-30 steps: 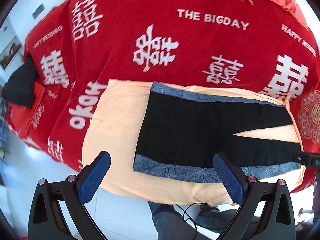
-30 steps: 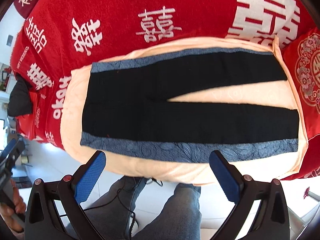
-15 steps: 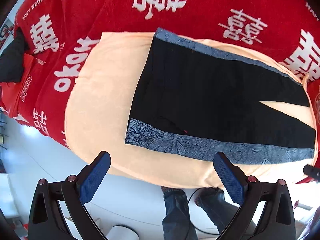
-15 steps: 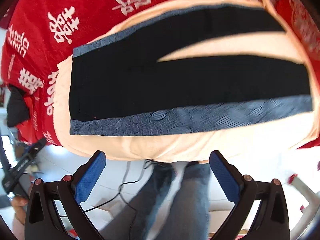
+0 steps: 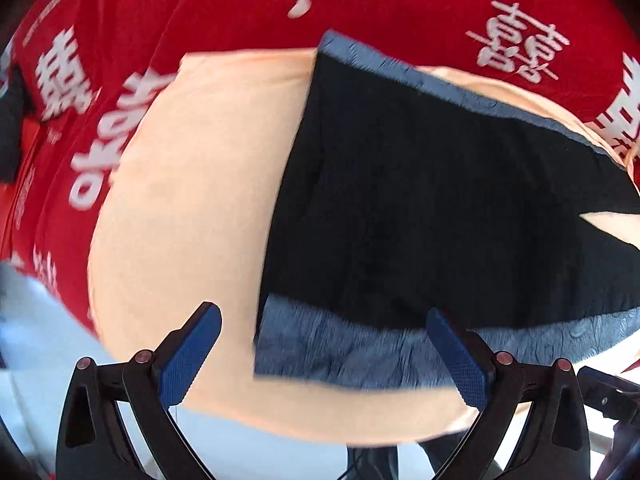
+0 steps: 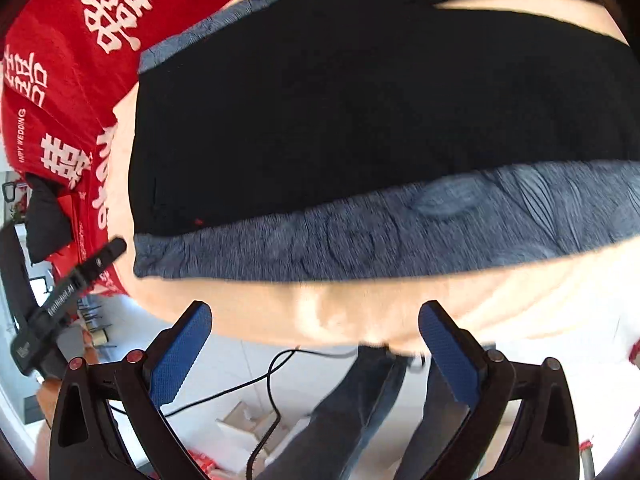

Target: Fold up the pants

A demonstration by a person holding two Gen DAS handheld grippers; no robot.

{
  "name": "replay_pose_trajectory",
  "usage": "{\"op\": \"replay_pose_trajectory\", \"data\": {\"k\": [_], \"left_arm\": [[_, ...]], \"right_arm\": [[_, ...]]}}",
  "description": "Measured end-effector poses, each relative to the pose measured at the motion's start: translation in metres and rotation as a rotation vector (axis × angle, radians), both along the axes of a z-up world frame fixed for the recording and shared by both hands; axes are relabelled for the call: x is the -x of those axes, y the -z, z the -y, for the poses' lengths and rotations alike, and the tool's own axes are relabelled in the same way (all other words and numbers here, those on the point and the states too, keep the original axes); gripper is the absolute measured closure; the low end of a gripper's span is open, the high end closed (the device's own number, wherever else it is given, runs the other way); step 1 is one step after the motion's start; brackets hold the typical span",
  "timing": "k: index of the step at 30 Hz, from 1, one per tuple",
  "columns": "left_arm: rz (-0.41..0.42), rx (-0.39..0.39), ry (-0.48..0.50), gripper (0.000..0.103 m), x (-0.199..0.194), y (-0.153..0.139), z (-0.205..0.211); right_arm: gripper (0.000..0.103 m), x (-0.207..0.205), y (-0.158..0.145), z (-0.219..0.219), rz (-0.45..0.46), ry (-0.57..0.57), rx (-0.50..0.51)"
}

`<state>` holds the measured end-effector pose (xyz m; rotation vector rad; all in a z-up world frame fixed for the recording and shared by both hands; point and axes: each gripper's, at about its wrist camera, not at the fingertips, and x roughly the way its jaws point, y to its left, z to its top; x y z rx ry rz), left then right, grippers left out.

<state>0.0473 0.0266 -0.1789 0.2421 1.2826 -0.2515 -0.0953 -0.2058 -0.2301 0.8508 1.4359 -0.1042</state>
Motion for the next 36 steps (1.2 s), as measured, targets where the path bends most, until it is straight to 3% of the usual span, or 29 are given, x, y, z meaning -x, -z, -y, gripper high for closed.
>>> {"op": "replay_pose_trajectory", "data": {"k": [4, 6, 9, 12, 14, 16, 18, 22, 30, 34, 36], "left_arm": [[0.022, -0.020, -0.002, 0.000, -0.018, 0.030, 0.006], [-0.015, -0.058, -0.026, 0.000, -0.019, 0.054, -0.004], [-0.058, -0.045, -0.067, 0.000, -0.013, 0.070, -0.029], [-0.085, 0.004, -0.105, 0.000, -0.003, 0.065, -0.049], [-0.103, 0.056, -0.134, 0.000, 0.007, 0.055, -0.059], [-0.143, 0.147, -0.136, 0.000, 0.017, 0.050, -0.061], [-0.202, 0.251, -0.131, 0.000, 0.029, 0.049, -0.059], [-0.297, 0.371, -0.121, 0.000, 0.049, 0.057, -0.043], [-0.372, 0.512, -0.177, 0.000, 0.046, 0.064, -0.022], [-0.351, 0.582, -0.267, 0.000, 0.023, 0.066, -0.026], [-0.329, 0.579, -0.285, 0.007, 0.015, 0.067, -0.028]], "right_arm": [[0.000, -0.005, 0.008, 0.007, 0.056, 0.062, -0.071], [0.000, -0.001, 0.014, 0.009, 0.077, 0.100, -0.131], [0.000, 0.007, 0.025, 0.010, 0.089, 0.129, -0.190], [0.003, 0.023, 0.040, 0.010, 0.092, 0.158, -0.265], [0.016, 0.034, 0.054, 0.009, 0.100, 0.196, -0.338], [0.024, 0.041, 0.067, 0.010, 0.112, 0.233, -0.393], [0.024, 0.042, 0.082, 0.012, 0.142, 0.287, -0.444], [0.027, 0.035, 0.101, 0.012, 0.212, 0.366, -0.567], [0.029, 0.010, 0.054, 0.019, 0.383, 0.356, -0.632], [0.029, 0.013, 0.049, 0.021, 0.387, 0.331, -0.636], [0.029, 0.017, 0.055, 0.022, 0.359, 0.324, -0.616]]}}
